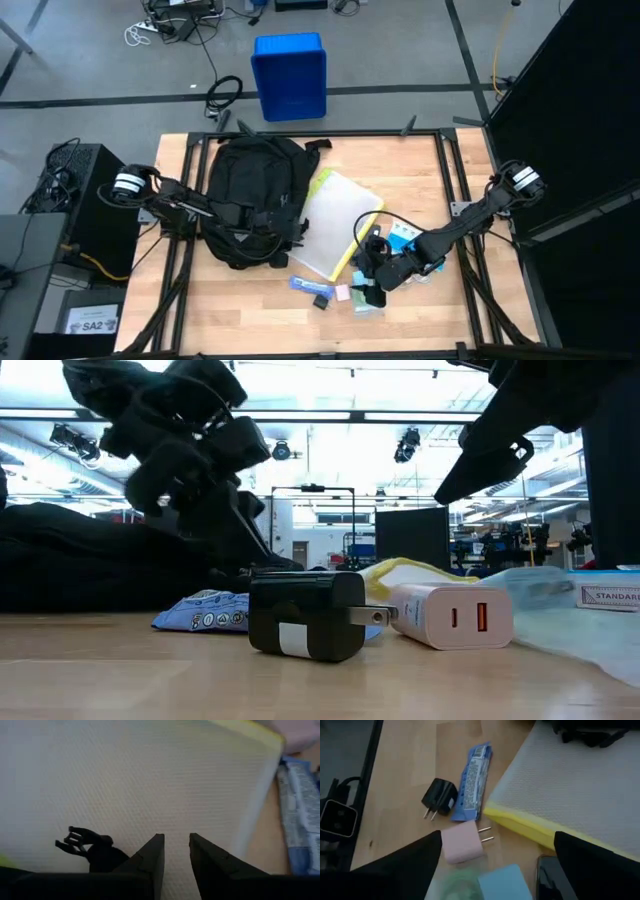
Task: Unpack backpack
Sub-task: Remove the blue charger adapter from the zip lock bag, then open the zip lock bag
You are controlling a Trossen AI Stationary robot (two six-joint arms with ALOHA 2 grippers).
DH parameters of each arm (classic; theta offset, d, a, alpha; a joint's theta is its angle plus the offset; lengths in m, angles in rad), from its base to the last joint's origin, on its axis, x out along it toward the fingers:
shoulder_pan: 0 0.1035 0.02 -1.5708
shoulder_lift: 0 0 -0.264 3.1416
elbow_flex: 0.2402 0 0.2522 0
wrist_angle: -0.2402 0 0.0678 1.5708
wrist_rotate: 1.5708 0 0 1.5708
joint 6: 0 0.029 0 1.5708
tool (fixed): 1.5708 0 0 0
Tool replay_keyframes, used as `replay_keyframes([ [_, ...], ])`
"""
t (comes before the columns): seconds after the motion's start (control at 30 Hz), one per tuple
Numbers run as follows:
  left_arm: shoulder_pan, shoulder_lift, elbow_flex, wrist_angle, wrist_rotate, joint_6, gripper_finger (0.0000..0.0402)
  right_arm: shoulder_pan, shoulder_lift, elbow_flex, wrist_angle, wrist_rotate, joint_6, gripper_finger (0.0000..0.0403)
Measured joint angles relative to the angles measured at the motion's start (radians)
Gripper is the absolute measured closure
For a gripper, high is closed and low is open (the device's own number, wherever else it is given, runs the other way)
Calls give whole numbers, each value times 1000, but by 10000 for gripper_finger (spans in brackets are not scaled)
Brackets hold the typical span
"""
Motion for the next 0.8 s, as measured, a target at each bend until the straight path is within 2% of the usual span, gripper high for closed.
replay_keyframes([
  [0.17, -42, -114, 1, -113, -92, -10, 325, -12, 0, 0, 2, 7, -19, 93],
  [0.27, -86, -184, 0, -182, -178, -21, 325, -18, 0, 0, 1, 54, -30, 122],
  [0.4, -134, -242, -63, -115, -257, -19, 325, -30, 0, 0, 5, 87, -56, 156],
  [0.57, -136, -255, -161, 53, -261, -41, 325, -51, 0, 0, 22, 113, -82, 190],
  [0.8, -123, -242, -198, -28, -218, -167, 325, -100, 0, 0, 163, 134, -206, 225],
])
